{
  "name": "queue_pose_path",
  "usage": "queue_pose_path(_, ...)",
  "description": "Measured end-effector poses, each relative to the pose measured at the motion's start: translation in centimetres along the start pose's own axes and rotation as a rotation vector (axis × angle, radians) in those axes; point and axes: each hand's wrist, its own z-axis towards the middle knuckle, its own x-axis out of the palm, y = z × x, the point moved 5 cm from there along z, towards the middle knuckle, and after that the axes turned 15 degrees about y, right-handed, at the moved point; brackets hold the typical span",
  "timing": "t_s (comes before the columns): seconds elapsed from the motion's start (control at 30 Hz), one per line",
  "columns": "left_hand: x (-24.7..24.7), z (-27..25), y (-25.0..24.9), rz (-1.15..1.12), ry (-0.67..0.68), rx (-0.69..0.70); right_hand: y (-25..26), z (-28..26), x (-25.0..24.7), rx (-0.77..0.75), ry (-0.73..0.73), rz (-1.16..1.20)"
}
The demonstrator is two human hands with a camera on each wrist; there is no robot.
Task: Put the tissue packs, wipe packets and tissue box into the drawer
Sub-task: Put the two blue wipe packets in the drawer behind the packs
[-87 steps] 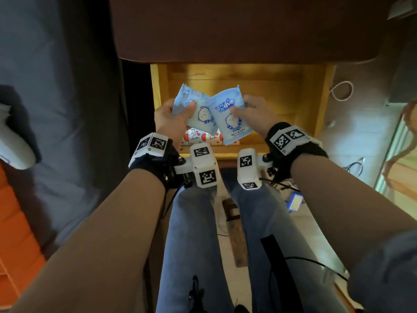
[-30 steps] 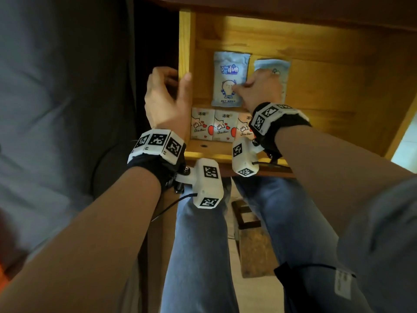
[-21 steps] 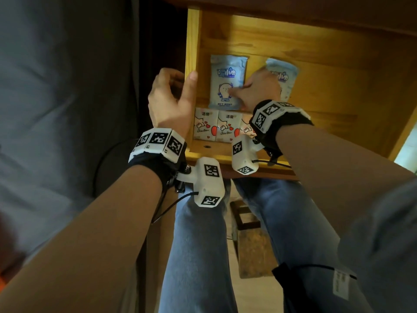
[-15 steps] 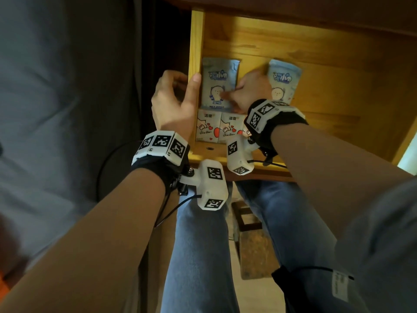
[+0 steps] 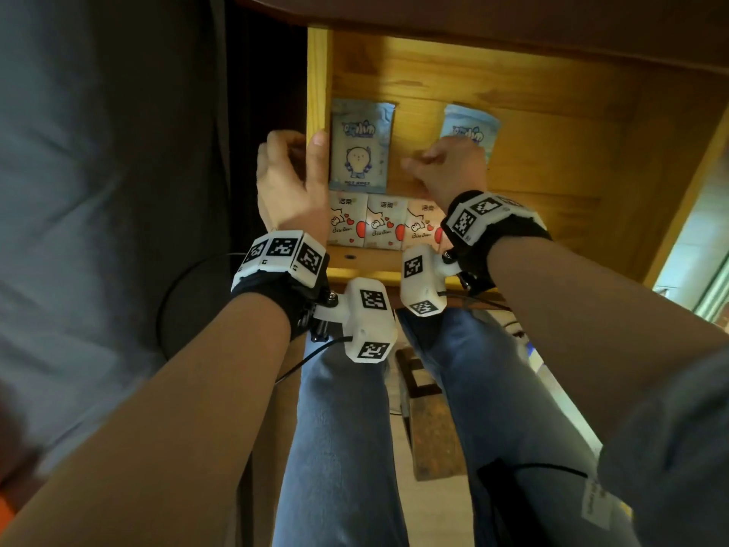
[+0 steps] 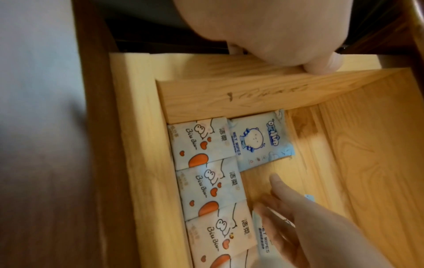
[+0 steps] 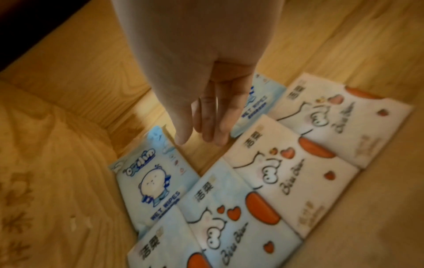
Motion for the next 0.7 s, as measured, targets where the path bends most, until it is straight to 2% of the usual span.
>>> queue_pose_path(0.13,0.2,-0.1,0.0,0.0,-0.006,-0.016,-2.1,-1.0,-2.5,0.102,-0.188,0.013)
queue_pose_path(0.2,0.4,-0.2,0.0,0.003,-0.014,-0.009,-3.3,-1.1,-3.4,0.185,-0.23,-0.013)
queue_pose_path(0.33,0.5,-0.2,0.0,0.013,-0.03,-0.007,-4.4,-0.3,-3.1,0.272,-0.145,-0.01)
queue_pose_path(0.57,0.8,-0.3,0.1,0.004,-0.052,-0.008,-2.8,0.2,-2.7,0.207,-0.137,0.003)
queue_pose_path(0.7,0.7,-0.2,0.2,0.009,-0.044,0.003,-1.6,0.6,-1.3,0.182,-0.063,-0.089)
